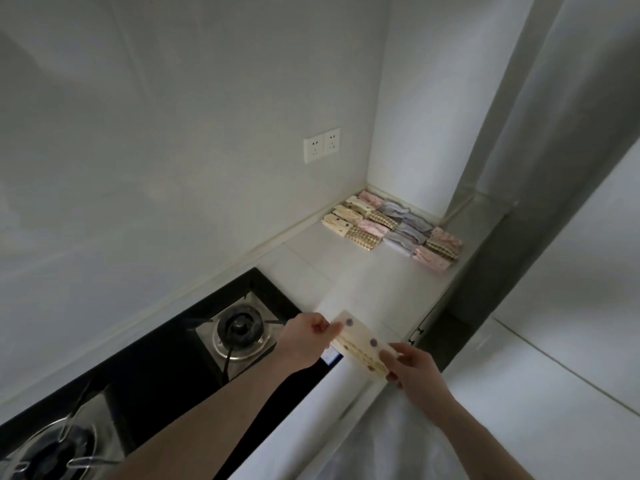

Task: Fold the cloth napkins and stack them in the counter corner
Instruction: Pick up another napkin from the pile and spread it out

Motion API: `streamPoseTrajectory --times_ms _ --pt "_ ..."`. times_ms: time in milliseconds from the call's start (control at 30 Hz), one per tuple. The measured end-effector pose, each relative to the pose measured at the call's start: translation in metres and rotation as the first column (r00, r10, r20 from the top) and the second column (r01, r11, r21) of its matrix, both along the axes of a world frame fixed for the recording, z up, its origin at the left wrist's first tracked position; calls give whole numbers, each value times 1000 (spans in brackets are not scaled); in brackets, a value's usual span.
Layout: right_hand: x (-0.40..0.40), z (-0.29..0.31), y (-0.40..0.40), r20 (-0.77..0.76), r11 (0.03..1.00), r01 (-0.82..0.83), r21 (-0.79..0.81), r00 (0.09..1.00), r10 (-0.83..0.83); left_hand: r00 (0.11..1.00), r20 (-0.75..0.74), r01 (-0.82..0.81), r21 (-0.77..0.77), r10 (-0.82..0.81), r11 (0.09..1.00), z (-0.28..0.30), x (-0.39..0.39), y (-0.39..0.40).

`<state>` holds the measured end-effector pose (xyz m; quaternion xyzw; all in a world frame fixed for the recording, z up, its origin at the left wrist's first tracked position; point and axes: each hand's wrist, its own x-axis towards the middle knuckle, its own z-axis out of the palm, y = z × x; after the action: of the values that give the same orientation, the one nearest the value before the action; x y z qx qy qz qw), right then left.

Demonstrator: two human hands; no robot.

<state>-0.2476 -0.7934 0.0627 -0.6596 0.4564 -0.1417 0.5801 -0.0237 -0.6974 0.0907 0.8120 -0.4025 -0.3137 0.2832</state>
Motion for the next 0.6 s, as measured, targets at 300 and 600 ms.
streamPoseTrajectory --times_ms 300,600 --pt "34 -46 -143 -79 998 29 47 997 -25 977 -97 -187 37 190 982 -8 29 -73" --pt "73 -91 -293 -205 985 107 137 976 -78 937 -71 -335 90 342 938 -21 42 -140"
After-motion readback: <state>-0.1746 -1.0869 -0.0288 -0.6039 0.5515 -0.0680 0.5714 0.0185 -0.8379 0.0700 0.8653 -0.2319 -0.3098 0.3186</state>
